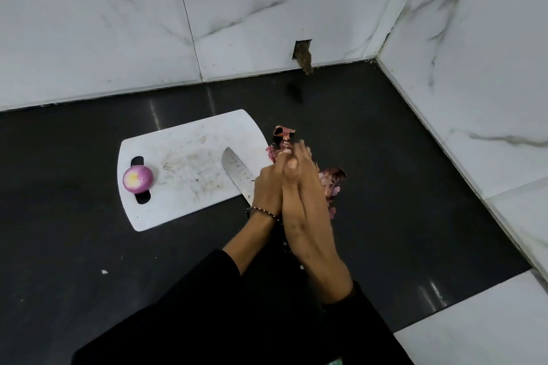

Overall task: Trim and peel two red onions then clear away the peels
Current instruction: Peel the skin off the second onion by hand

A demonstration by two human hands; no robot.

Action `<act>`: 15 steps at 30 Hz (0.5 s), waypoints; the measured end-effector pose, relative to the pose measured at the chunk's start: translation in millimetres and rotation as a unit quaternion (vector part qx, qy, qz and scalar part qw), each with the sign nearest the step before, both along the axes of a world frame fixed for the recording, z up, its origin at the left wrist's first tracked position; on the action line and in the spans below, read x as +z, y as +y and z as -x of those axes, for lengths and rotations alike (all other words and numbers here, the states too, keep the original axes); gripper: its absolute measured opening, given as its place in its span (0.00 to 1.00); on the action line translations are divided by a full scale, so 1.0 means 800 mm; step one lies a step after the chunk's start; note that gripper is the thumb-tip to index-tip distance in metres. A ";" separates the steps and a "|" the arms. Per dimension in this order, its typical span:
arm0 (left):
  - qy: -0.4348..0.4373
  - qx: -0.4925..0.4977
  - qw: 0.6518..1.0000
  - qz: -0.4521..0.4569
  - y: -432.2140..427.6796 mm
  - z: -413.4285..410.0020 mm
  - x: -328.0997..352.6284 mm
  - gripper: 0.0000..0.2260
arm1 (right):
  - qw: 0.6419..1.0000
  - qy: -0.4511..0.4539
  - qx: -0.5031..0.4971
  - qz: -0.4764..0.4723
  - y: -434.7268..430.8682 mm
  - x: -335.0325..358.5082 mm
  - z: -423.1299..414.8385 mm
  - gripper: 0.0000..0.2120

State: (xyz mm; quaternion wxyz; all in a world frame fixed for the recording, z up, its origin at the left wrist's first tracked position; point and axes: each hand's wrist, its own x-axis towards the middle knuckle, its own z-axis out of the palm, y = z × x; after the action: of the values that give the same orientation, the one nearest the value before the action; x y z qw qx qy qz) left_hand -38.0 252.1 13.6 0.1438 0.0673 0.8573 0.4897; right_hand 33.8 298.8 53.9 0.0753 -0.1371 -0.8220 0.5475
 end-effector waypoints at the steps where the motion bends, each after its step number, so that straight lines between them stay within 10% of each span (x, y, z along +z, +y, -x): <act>1: 0.017 -0.022 0.999 0.039 0.001 -0.004 -0.002 0.18 | 1.000 -0.016 -0.013 -0.009 -0.003 -0.004 0.004 0.32; 6: -0.016 -0.043 0.999 -0.027 -0.004 -0.020 0.008 0.25 | 0.995 -0.054 -0.076 0.033 0.013 -0.013 0.026 0.43; 15: -0.277 0.043 0.894 -0.349 -0.013 -0.016 0.034 0.13 | 0.991 -0.053 -0.072 0.095 0.051 0.001 0.042 0.21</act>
State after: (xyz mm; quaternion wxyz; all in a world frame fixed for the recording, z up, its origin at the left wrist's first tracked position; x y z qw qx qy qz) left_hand -24.9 241.7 40.4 0.3211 -0.0620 0.5586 0.7622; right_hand 0.3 339.6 54.5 0.0575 -0.2314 -0.7571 0.6083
